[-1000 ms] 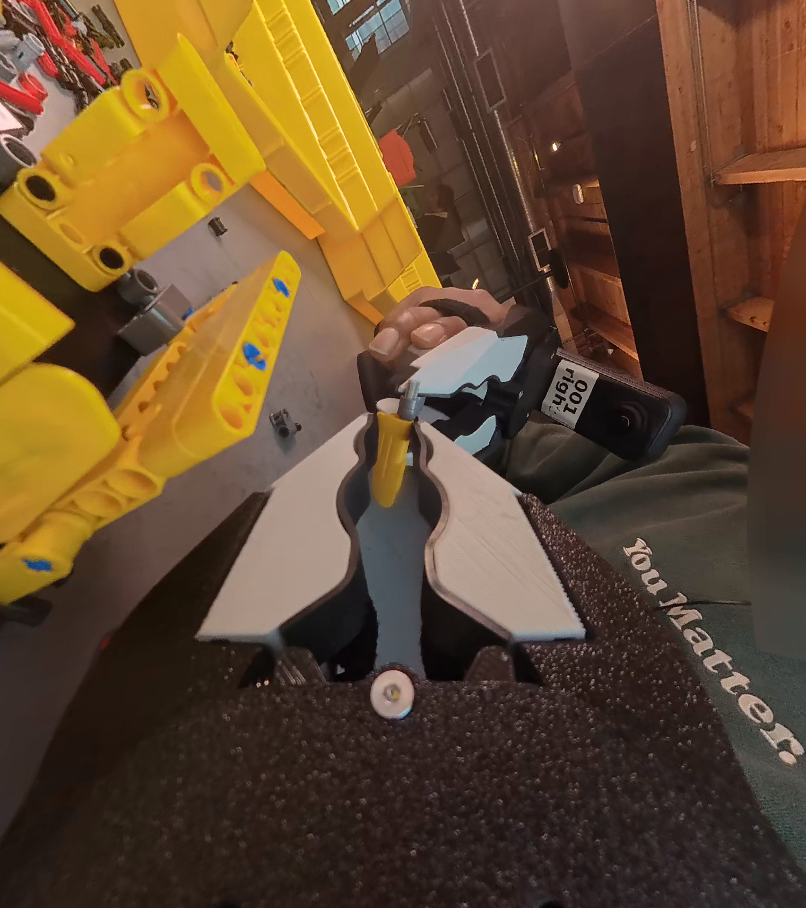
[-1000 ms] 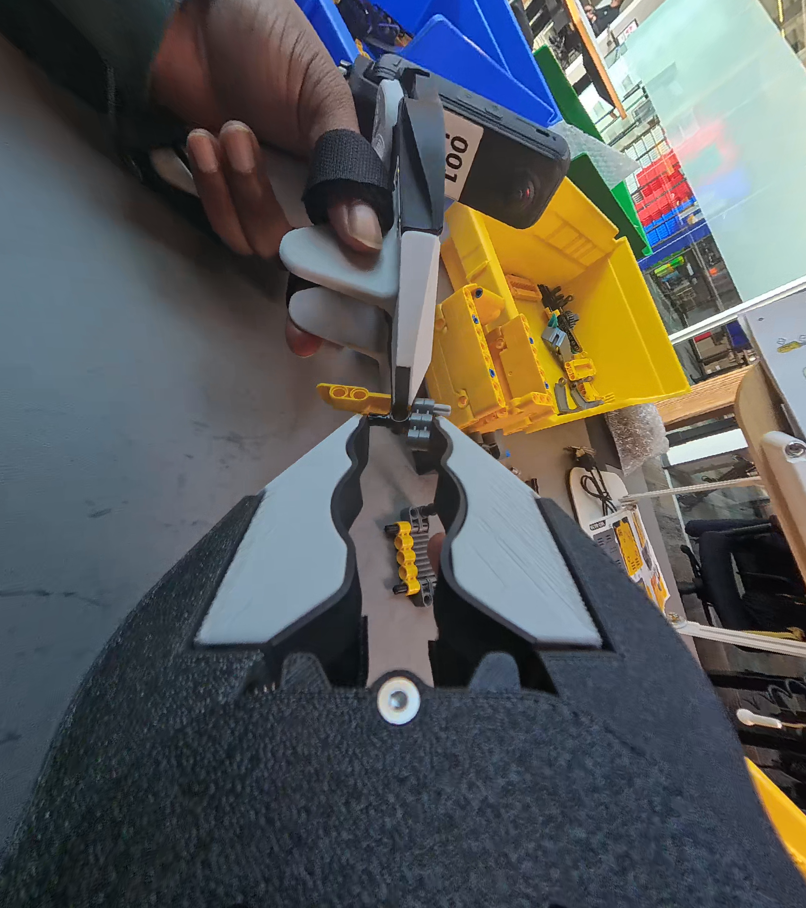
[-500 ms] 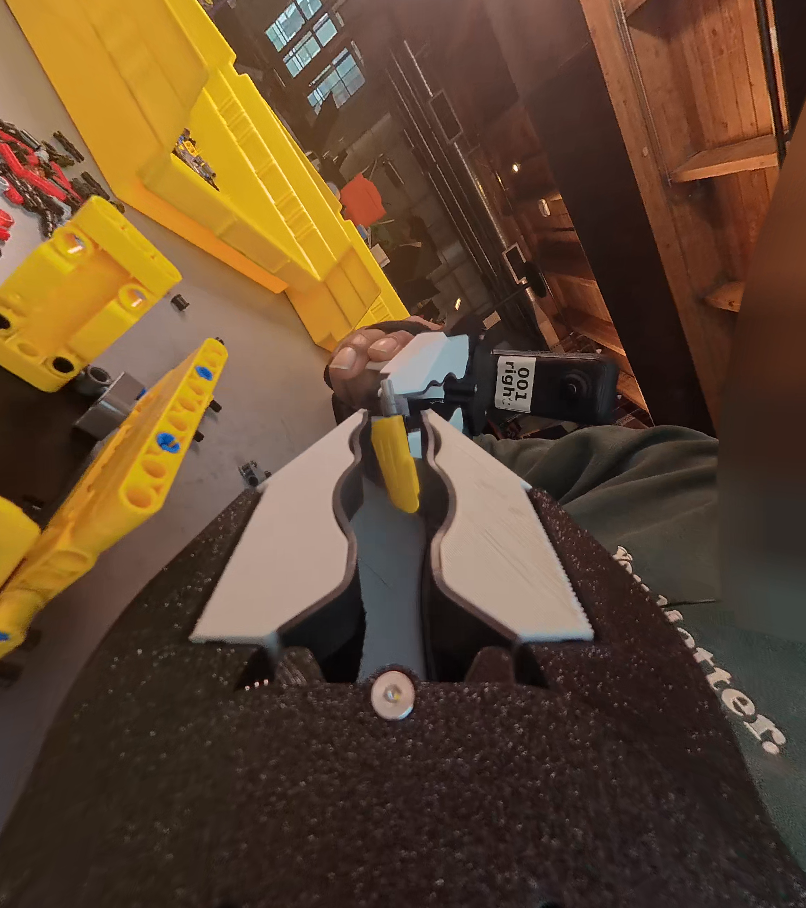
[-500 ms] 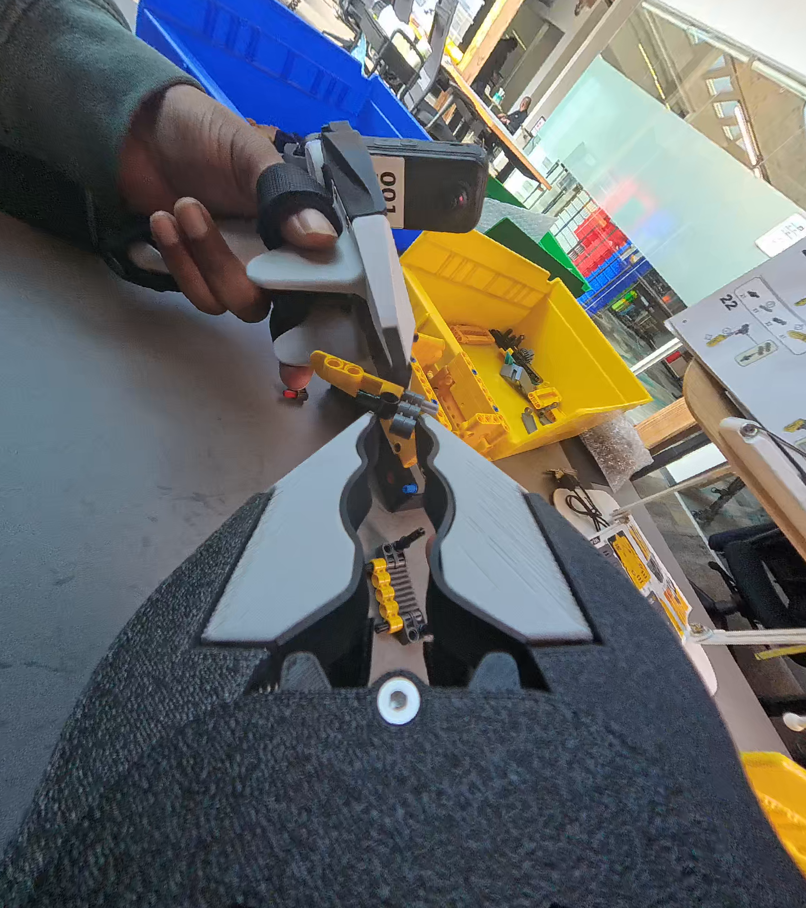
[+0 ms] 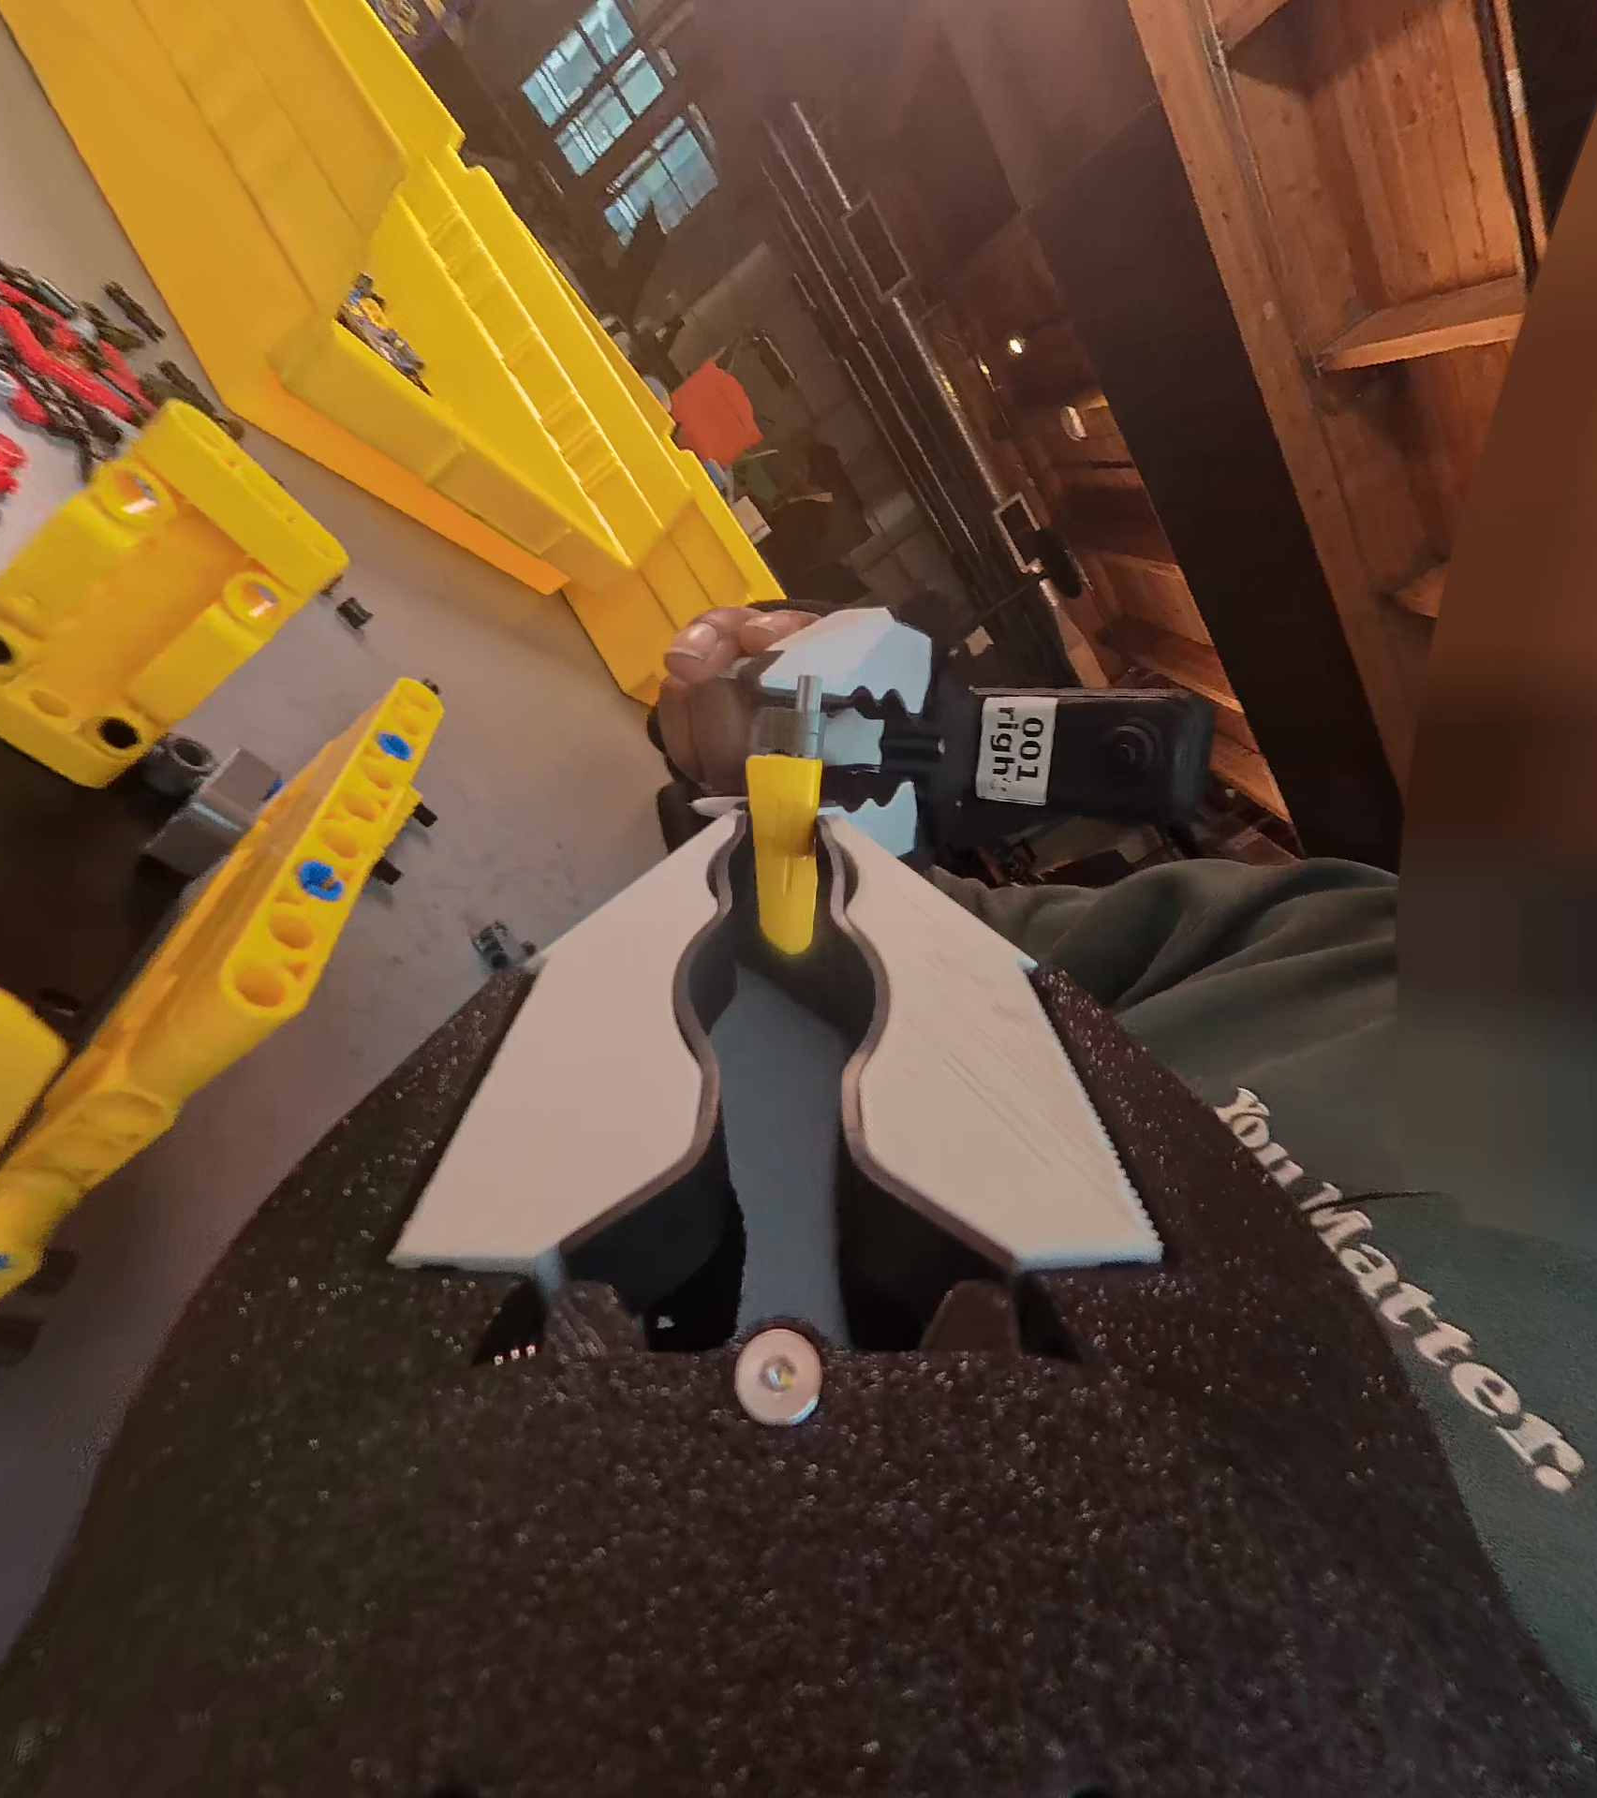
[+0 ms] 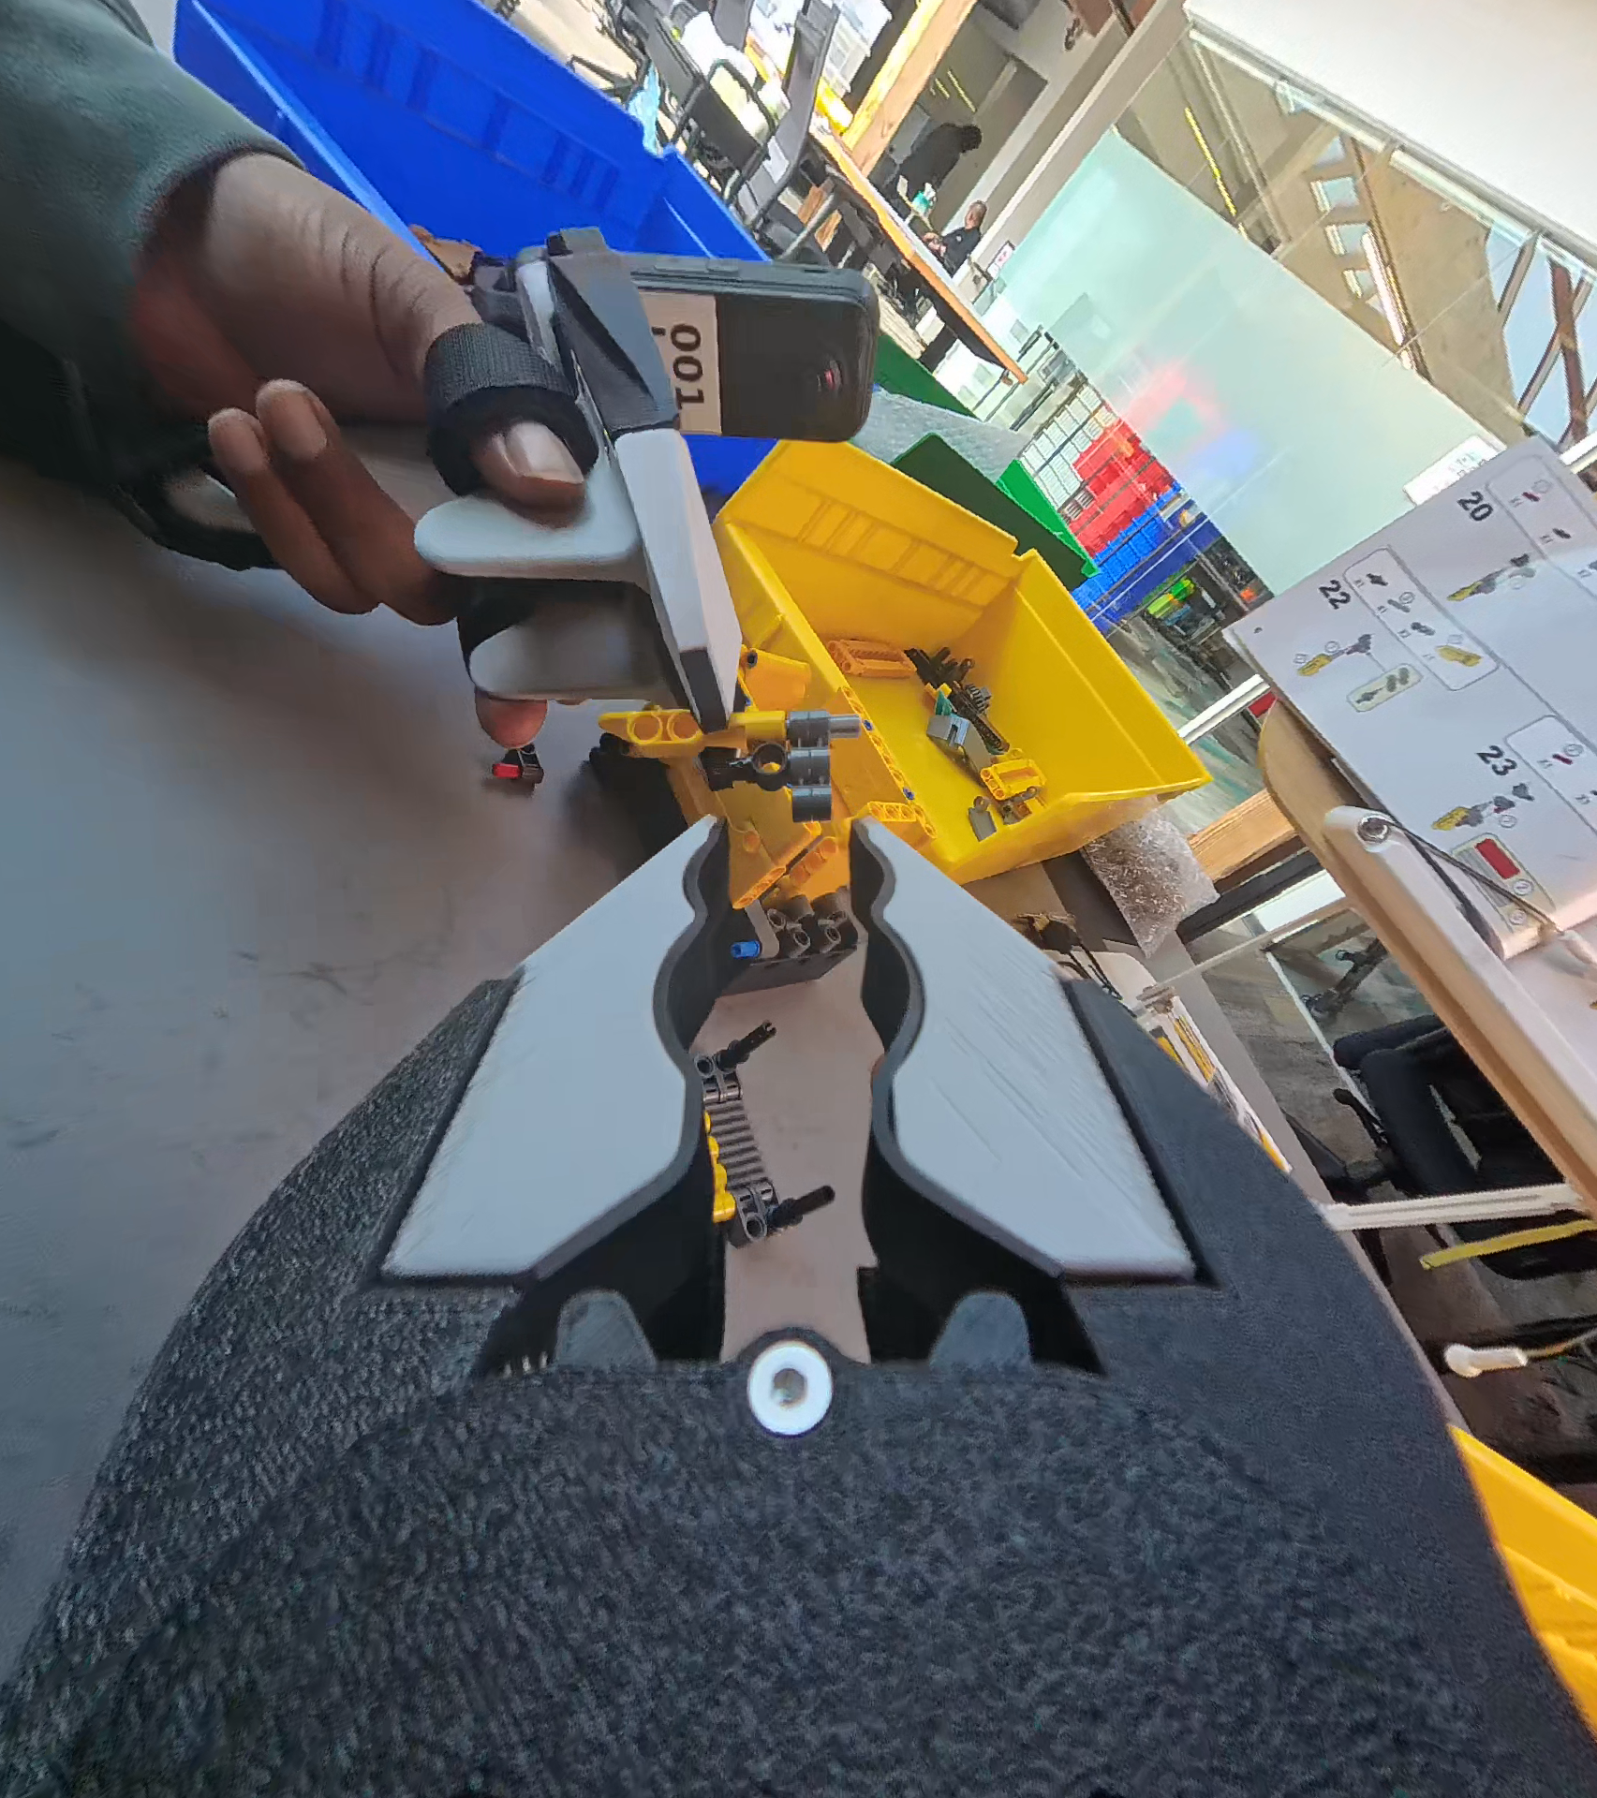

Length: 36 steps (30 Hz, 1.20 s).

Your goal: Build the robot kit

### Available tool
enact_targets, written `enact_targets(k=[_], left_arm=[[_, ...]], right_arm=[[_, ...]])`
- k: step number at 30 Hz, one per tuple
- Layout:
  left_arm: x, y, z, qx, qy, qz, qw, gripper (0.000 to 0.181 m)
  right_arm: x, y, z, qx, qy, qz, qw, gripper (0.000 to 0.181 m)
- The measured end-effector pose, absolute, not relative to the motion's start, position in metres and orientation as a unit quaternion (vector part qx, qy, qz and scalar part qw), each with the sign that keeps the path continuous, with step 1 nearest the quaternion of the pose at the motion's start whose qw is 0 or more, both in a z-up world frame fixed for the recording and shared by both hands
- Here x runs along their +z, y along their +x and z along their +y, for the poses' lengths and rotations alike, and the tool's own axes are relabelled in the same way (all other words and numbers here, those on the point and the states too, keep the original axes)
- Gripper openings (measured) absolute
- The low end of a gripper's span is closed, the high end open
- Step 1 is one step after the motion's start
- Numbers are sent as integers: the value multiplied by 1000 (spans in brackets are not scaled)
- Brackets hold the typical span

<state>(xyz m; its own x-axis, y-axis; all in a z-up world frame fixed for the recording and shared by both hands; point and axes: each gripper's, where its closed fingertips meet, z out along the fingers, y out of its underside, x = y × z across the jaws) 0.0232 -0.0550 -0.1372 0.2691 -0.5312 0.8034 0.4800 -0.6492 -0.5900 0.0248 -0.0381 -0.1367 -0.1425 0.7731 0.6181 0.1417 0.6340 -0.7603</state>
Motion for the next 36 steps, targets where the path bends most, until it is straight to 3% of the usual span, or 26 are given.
enact_targets(k=[4,9,14,24,36], left_arm=[[-142,14,-48,-549,-703,15,452,11],[-147,17,-45,-545,-710,0,446,11],[-156,19,-44,-535,-724,-10,435,11],[-125,30,-60,-668,-631,1,394,12],[-126,36,-64,-699,-616,-7,363,7]], right_arm=[[-133,21,-45,308,-350,-693,550,34],[-148,5,-45,273,-398,-692,537,60],[-163,0,-44,225,-401,-710,533,52],[-131,11,-64,361,-349,-679,535,52],[-136,16,-69,341,-325,-705,530,51]])
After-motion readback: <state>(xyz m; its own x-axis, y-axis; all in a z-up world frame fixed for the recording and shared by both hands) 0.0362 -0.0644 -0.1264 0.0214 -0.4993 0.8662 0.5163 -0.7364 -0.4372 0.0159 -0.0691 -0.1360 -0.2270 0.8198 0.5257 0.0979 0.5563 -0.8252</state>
